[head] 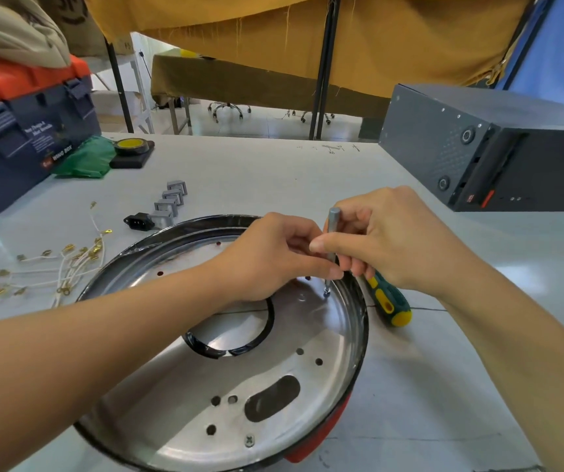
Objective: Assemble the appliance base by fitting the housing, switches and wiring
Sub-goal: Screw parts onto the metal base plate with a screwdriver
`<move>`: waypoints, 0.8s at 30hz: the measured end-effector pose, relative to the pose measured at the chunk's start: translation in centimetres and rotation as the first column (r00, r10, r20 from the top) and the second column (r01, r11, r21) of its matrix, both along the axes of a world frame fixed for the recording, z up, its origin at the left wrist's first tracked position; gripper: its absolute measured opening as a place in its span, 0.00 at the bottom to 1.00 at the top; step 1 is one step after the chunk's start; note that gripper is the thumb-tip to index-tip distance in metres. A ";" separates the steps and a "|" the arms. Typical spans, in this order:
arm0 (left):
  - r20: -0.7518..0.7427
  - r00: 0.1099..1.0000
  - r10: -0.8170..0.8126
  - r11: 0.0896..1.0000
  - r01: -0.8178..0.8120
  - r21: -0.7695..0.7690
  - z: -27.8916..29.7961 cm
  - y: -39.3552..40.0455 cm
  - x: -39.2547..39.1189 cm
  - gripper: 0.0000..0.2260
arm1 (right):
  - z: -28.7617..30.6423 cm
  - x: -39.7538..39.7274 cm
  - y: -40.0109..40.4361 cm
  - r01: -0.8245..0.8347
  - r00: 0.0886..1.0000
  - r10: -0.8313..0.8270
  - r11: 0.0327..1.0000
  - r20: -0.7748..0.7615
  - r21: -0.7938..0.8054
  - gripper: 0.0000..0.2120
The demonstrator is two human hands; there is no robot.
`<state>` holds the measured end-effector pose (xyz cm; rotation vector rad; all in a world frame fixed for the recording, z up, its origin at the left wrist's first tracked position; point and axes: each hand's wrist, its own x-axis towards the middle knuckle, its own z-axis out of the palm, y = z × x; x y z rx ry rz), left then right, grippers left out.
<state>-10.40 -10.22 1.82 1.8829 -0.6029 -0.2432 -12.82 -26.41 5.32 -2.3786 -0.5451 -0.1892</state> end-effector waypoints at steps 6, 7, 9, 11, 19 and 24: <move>0.016 1.000 -0.020 1.000 0.020 -0.006 0.3 0.0 -0.2 0.08 | 0.3 0.6 -1.1 -0.162 0.962 0.185 0.979 -0.201 0.124 0.02; 0.017 1.000 -0.017 1.000 0.017 -0.007 0.2 0.1 -0.2 0.08 | 0.3 0.7 -1.3 -0.182 0.951 0.210 0.973 -0.226 0.141 0.04; 0.023 1.000 -0.012 1.000 0.012 -0.003 0.2 0.1 -0.2 0.09 | 0.3 0.9 -1.4 -0.190 0.944 0.227 0.967 -0.238 0.167 0.04; 0.034 0.999 -0.024 1.000 0.024 0.000 0.2 0.1 -0.1 0.07 | 0.1 1.1 -1.3 -0.162 0.955 0.200 0.971 -0.220 0.178 0.04; 0.052 0.994 -0.093 0.995 0.090 0.048 0.4 0.2 0.2 0.04 | -0.9 0.2 -0.4 0.004 0.996 0.014 0.979 -0.086 0.205 0.04; 0.055 0.991 -0.118 0.991 0.114 0.065 0.4 0.2 0.2 0.02 | -1.4 -0.6 0.3 0.093 0.996 -0.092 0.975 -0.012 0.200 0.05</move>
